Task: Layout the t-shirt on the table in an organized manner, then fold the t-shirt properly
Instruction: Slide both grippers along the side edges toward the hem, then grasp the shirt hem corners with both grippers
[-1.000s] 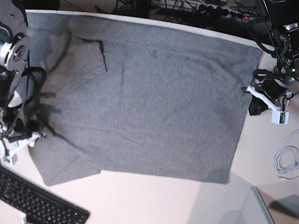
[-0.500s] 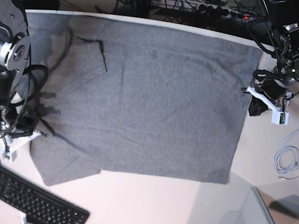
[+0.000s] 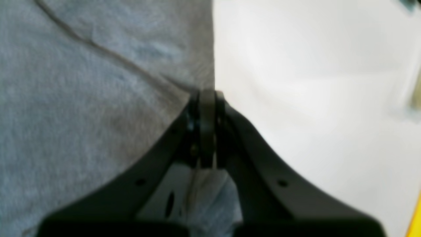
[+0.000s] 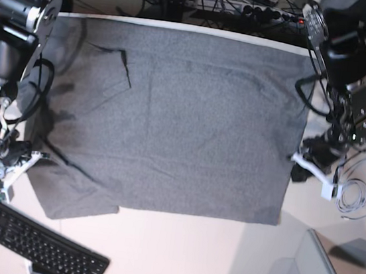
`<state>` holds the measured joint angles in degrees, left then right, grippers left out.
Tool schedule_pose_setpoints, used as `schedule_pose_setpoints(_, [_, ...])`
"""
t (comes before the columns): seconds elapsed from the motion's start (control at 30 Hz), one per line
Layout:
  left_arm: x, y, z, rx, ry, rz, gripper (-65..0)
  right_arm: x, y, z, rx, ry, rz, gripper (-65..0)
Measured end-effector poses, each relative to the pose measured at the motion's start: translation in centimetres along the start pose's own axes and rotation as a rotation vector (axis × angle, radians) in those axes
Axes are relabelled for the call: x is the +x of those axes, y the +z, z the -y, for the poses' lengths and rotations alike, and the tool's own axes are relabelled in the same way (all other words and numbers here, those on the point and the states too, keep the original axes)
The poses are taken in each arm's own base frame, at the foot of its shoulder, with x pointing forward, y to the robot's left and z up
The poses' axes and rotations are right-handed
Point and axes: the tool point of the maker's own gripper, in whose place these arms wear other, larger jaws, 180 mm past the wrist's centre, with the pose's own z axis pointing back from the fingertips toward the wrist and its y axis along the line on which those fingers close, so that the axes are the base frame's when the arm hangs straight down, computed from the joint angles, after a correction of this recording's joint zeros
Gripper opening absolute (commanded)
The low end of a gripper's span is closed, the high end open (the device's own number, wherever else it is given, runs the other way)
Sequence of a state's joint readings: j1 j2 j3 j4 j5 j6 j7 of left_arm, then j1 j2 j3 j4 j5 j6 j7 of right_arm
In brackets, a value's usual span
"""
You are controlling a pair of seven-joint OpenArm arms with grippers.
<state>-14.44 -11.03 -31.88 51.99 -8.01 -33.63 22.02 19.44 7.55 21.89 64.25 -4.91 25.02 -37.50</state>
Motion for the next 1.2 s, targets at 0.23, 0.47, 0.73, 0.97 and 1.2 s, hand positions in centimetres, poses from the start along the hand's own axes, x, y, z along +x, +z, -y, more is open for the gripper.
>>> schedule_pose_setpoints(0.23, [1.8, -2.9, -0.5, -0.018, 0.104, -0.043, -23.5, -0.5, 2.9, -0.6, -0.002, 0.110, 0.002, -65.0])
schedule_pose_setpoints(0.47, [0.3, -3.9, -2.0, 0.068, 0.120, -0.044, -11.0, -0.6, 4.0, -0.3, -0.019, 0.144, 0.008, -65.0])
schedule_pose_setpoints(0.73, [-1.2, -4.8, -0.3, 0.041, 0.118, -0.033, -11.0, -0.6, 4.0, -0.3, -0.018, 0.144, 0.006, -65.0])
schedule_pose_setpoints(0.97, [-2.3, -4.7, 0.3, 0.029, 0.083, -0.041, -34.6, -1.3, 4.0, -0.4, -0.016, 0.145, -0.007, -65.0])
schedule_pose_setpoints(1.2, [-3.4, -4.5, 0.5, 0.022, 0.086, -0.065, -65.0, -1.3, 4.0, -0.4, -0.016, 0.145, -0.006, -65.0])
